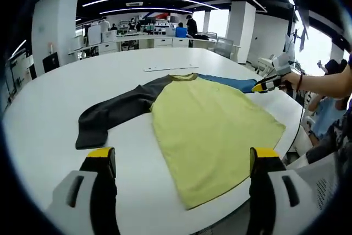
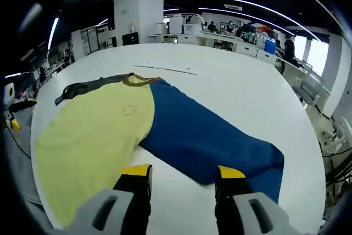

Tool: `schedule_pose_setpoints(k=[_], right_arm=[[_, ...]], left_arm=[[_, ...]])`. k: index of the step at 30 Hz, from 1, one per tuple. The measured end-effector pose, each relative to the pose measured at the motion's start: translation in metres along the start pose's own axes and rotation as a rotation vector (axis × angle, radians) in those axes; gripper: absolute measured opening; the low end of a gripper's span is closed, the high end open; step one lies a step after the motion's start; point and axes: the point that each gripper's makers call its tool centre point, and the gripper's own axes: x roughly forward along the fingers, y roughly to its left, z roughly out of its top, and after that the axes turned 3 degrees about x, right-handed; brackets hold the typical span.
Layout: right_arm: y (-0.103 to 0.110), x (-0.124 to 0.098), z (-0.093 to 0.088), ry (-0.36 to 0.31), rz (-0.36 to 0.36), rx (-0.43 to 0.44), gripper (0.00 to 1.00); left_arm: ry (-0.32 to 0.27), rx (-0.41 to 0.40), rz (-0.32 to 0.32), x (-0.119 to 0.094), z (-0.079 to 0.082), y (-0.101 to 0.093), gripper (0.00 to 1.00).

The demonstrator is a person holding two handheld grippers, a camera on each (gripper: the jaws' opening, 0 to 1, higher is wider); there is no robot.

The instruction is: Fold the garment on the visible template until the final outline fits inside the template.

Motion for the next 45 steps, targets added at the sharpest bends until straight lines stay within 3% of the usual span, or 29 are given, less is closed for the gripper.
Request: schedule_pose_setpoints(k=[9, 10, 13, 17, 19, 31, 38, 42, 45], right_arm=[[-0.013, 0.021, -0.010, 0.060, -0.023, -0.055, 0.29], [-0.012, 0.021, -0.006, 0.036, -0.015, -0.028, 0.28], [-0.014, 0.022, -0.006, 0.047, -0.018, -0.021, 0.22], [-0.013, 0.026, -0.003, 0.037, -0.014, -0.035, 0.04], [-0.015, 0.028, -0.001, 0.037, -0.025, -0.045, 0.00], [-0.038, 0.037, 0.010, 0.054, -0.079, -0.024, 0.00], [-0.032, 0.035, 0.009, 0.066, -0.070, 0.014, 0.00], [-0.036, 0.023, 0.017, 0.019, -0.059, 0.136, 0.19], [-0.053, 0.006, 0.022, -0.010, -0.088, 0.180, 0.29]], left_arm=[[-0.008, -0.033, 0.002, 0.001, 0.001, 0.000, 0.98], [-0.008, -0.032, 0.003, 0.001, 0.002, 0.000, 0.98], [-0.003, -0.032, 0.009, 0.000, 0.001, -0.001, 0.98], [0.013, -0.033, -0.002, -0.002, -0.002, -0.005, 0.88], [0.018, -0.035, -0.003, -0.002, -0.003, -0.007, 0.89], [0.018, -0.037, 0.010, -0.006, 0.000, -0.008, 0.89], [0.020, -0.038, 0.015, -0.007, 0.001, -0.007, 0.91], [0.025, -0.035, 0.017, -0.008, 0.000, -0.007, 0.92], [0.013, -0.038, 0.020, -0.009, 0.002, -0.006, 0.93]])
